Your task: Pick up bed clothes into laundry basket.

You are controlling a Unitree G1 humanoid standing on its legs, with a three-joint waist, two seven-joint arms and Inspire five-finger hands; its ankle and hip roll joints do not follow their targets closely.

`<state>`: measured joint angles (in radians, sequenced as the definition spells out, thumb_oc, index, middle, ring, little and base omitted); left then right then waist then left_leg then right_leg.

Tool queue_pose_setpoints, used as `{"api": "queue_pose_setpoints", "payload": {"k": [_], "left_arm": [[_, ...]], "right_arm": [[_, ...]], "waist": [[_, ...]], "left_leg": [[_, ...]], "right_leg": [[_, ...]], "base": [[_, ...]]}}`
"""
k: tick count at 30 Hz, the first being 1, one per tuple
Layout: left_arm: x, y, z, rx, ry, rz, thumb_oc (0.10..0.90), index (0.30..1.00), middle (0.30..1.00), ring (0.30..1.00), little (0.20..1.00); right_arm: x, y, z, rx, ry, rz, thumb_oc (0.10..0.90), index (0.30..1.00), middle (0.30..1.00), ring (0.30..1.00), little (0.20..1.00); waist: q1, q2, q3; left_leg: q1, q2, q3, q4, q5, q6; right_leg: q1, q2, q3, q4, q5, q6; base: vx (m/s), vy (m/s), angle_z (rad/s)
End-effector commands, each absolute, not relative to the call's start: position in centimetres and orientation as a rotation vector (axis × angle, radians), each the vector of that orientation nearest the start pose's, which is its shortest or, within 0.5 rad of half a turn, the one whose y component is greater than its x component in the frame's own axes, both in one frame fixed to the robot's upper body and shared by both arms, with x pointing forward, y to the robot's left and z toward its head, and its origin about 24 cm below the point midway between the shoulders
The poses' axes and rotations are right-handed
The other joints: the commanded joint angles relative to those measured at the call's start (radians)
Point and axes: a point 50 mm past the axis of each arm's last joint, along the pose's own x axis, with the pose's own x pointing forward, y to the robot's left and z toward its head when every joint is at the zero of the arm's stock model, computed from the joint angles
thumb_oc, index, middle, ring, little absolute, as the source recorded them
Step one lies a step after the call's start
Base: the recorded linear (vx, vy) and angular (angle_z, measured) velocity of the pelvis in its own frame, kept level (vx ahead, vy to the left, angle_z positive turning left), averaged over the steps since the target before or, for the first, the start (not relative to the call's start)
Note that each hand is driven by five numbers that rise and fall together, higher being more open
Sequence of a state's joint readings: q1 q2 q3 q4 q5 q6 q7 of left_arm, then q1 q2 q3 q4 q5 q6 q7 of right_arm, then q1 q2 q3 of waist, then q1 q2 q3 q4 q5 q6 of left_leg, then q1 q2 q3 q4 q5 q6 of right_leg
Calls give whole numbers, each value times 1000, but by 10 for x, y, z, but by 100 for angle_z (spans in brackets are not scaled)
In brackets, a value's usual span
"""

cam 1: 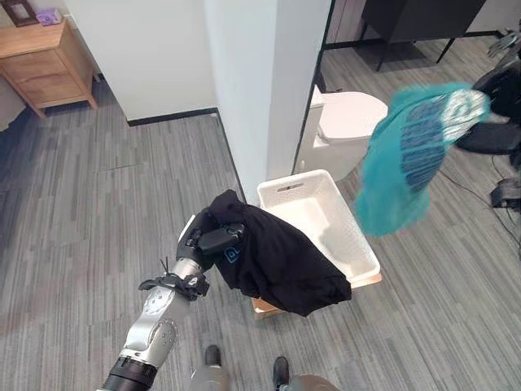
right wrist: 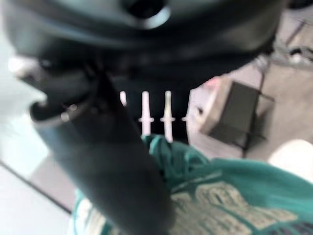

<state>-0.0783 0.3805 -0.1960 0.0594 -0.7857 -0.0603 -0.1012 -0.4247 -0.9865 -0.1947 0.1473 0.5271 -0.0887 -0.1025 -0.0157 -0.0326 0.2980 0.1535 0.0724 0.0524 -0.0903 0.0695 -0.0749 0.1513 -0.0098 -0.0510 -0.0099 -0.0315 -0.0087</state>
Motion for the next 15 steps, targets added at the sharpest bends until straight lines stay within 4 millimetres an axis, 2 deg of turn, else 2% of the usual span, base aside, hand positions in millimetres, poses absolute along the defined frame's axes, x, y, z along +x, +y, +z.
{"api": "queue_pose_setpoints", "payload": {"k": [1,5,9,10,11,12,13,14,15], "left_arm": [[267,166,110,-445,-282,-348,400,300,300,300,300],[265,172,108,-440,-280,-323,400,300,300,300,300],[266,203,136,-367,-402,-240,400,300,300,300,300],[269,223,164,-280,-505,-202,400,300,300,300,300],[270,229,176,-254,-542,-191,400,300,300,300,300],[274,236,208,-139,-630,-199,400,300,300,300,300],[276,238,224,-68,-668,-204,400,300,300,300,300],[280,236,254,37,-732,-226,400,300,300,300,300],[281,236,254,38,-734,-228,400,300,300,300,300]], "right_arm": [[276,-315,315,-442,-750,-237,400,300,300,300,300],[280,-312,321,-462,-752,-220,400,300,300,300,300],[281,-316,324,-482,-737,-240,400,300,300,300,300],[283,-316,323,-493,-721,-233,400,300,300,300,300],[285,-314,321,-493,-718,-224,400,300,300,300,300],[289,-311,316,-485,-697,-205,400,300,300,300,300],[291,-309,314,-482,-688,-196,400,300,300,300,300],[297,-306,308,-465,-664,-180,400,300,300,300,300],[297,-306,308,-464,-665,-182,400,300,300,300,300]], "waist": [[16,-44,-188],[23,-44,-192],[33,-44,-202],[38,-40,-207],[38,-38,-208],[37,-33,-210],[37,-28,-213],[33,-21,-215],[34,-22,-213]], "left_leg": [[-91,-15,-13,80,-67,2],[-79,-20,-12,64,-65,4],[-74,-25,-16,52,-64,3],[-71,-26,-15,48,-63,1],[-69,-28,-17,46,-62,1],[-66,-29,-20,43,-60,-1],[-64,-29,-22,42,-60,-1],[-60,-29,-20,38,-59,-1],[-59,-29,-20,38,-59,-1]], "right_leg": [[-61,-35,8,60,-74,102],[-46,-42,3,49,-72,105],[-37,-54,-13,45,-71,112],[-34,-57,-19,41,-69,114],[-31,-57,-20,40,-69,115],[-28,-58,-24,38,-69,118],[-27,-58,-24,36,-67,119],[-26,-59,-24,32,-63,123],[-24,-59,-23,31,-63,123]], "base": [[56,39,-10],[29,57,1],[26,50,18],[35,34,7],[37,47,3],[26,34,2],[31,48,5],[20,27,12],[21,42,9]]}}
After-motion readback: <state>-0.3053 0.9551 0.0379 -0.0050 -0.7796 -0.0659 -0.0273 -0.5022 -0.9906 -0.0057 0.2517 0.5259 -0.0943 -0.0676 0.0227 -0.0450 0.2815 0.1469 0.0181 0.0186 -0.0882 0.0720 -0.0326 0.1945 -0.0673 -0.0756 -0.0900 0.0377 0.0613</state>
